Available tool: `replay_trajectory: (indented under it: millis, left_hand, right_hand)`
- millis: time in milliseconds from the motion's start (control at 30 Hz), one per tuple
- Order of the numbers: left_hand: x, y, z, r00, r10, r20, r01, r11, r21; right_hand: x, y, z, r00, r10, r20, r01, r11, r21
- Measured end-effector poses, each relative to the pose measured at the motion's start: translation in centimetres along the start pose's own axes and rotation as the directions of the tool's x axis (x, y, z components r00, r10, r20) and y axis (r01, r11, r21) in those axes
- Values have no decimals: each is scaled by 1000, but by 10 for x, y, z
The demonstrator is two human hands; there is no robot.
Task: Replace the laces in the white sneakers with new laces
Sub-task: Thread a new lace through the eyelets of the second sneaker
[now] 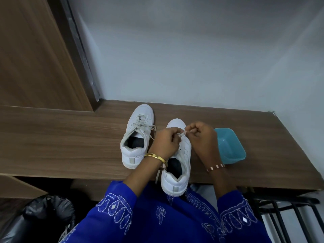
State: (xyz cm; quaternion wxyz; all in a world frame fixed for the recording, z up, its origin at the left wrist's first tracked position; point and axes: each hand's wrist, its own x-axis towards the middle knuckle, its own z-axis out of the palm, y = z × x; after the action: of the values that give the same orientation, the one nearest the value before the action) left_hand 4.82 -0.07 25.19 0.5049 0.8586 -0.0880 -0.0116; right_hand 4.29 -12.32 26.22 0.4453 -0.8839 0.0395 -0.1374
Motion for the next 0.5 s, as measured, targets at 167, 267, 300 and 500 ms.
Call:
replay_trajectory:
  millis: [167,267,300,500]
  left_hand:
    - [2,-15,-3,989,-120,-87,124,991,46]
    - [0,-25,-5,981,-172,-92,178,983,53]
    - [-1,-24,-3,980,-183,-78,187,981,56]
    - [-2,-27,8,982,-190,-5,190,978,88]
  right_hand:
    - [-3,24,-4,990,113,-82,-116,993,-37]
    - [-13,39,4,971,203,126,-185,972,-143]
    - [-18,41,9,960,207,189,-171,967,-189]
    - [-29,45,27,981,97,167,-43,953,-299]
